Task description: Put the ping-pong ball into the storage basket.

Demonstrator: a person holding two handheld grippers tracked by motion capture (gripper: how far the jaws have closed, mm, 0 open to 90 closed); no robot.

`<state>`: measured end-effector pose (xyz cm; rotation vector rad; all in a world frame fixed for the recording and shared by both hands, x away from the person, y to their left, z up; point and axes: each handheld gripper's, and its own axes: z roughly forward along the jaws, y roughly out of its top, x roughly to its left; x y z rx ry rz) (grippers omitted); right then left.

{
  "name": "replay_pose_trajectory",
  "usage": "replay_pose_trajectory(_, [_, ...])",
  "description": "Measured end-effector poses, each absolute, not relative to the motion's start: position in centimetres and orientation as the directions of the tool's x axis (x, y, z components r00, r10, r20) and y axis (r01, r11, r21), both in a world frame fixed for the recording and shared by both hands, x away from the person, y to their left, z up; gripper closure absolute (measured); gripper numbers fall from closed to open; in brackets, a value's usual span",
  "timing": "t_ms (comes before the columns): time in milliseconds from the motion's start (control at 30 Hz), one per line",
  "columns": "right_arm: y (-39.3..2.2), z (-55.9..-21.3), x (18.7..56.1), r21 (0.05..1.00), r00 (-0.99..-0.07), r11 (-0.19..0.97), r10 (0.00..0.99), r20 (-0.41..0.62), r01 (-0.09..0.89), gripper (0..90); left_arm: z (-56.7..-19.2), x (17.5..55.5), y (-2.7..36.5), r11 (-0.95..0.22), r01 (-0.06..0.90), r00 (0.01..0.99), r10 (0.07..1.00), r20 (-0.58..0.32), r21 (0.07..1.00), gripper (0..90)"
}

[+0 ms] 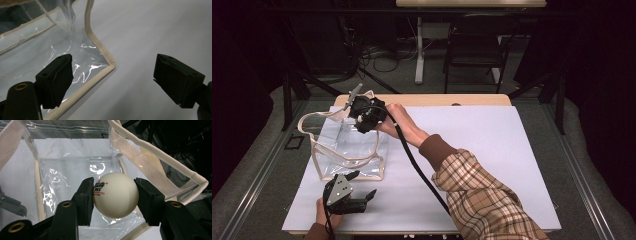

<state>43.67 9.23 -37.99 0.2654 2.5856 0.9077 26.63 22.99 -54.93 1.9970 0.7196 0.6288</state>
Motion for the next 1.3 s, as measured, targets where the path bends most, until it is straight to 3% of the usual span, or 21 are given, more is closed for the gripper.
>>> replay_pose_trajectory(1067, [9.83,-38.78,43.69,0.602,-0.921,0.796,0.283,-0.267,0.07,50.2,-54.91,26.62,23.04,-0.431,0.241,0.702,0.696,0.151,0.869,16.1])
replay_pose_trajectory(1300, [9.63,-38.74,43.65,0.622,-0.921,0.78,0.292,-0.259,0.073,31.7,-54.94,26.6,23.05,-0.427,0.241,0.699,0.699,0.149,0.871,16.1])
